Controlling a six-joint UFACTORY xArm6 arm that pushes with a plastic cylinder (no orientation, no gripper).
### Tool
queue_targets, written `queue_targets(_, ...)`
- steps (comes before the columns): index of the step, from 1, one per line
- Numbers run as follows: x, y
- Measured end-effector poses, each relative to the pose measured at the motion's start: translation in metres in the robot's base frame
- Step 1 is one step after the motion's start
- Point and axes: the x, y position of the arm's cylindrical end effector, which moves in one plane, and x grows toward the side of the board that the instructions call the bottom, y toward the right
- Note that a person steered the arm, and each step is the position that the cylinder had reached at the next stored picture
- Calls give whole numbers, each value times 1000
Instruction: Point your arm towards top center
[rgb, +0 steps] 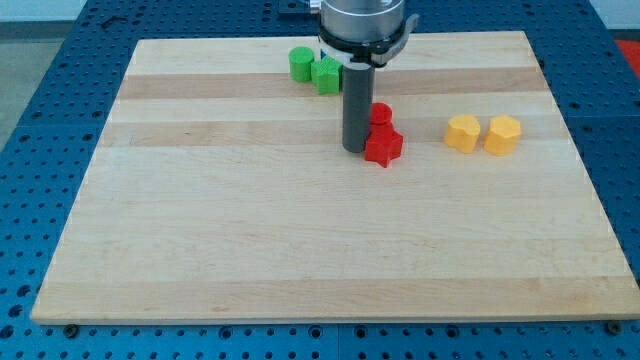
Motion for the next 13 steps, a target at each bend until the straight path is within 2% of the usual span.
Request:
queue_targets(2,2,-12)
queue_targets(4,42,-26)
queue_targets(8,44,-36)
queue_targets(9,25,-60)
queue_targets(11,-54,-88)
queue_targets(12,-81,-141)
queue_targets(13,-130,-163)
